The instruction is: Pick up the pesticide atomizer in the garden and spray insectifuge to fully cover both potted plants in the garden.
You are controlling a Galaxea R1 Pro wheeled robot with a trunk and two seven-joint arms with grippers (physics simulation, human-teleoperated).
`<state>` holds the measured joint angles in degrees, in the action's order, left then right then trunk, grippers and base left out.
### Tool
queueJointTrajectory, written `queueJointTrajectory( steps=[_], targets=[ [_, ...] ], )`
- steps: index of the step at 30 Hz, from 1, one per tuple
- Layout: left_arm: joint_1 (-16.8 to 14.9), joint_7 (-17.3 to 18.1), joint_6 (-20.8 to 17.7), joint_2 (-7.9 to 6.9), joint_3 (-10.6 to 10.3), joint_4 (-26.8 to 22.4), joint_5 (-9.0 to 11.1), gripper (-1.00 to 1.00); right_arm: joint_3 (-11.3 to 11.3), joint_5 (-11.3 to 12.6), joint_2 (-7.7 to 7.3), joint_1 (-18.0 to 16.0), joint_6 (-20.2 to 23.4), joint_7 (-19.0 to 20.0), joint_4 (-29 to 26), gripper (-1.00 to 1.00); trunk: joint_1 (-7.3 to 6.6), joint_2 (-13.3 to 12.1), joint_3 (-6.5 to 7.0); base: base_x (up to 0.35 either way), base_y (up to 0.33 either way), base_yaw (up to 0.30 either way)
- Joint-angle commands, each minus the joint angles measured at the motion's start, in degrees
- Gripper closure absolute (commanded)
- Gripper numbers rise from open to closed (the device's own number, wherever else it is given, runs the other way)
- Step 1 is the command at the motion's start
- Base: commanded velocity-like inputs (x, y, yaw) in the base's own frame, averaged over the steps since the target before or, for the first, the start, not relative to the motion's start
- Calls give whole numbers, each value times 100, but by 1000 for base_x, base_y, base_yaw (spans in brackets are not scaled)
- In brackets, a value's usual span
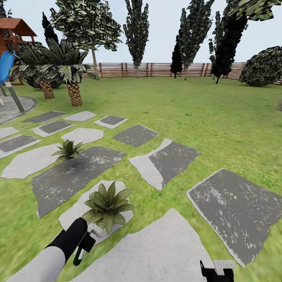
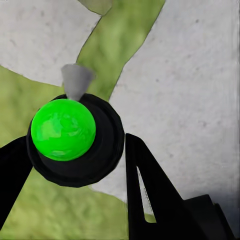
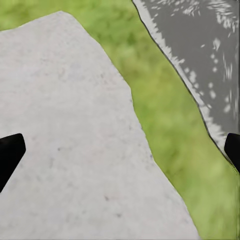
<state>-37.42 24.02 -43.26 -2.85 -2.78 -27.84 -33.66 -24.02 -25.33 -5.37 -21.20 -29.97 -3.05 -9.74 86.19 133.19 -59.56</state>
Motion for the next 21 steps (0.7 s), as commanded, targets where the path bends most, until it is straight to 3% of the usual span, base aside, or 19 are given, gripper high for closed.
queueJointTrajectory(
  steps=[1, 13, 21],
  targets=[
    [-2, 50, -15, -5, -27, -11, -53, 100, -24, -60, -3, -4, -21, -35, 8, -100, -1, 2, -4, 0, -132, 23],
    [-2, 50, -15, -7, -27, -11, -53, 100, -24, -60, -5, -5, -17, -36, 7, -100, -1, 2, -4, 0, -9, 9],
    [-2, 50, -15, -5, -19, -11, -50, 100, -23, -60, 0, -5, -17, -36, 16, -100, -1, 2, -4, 0, 0, 260]
  ],
)
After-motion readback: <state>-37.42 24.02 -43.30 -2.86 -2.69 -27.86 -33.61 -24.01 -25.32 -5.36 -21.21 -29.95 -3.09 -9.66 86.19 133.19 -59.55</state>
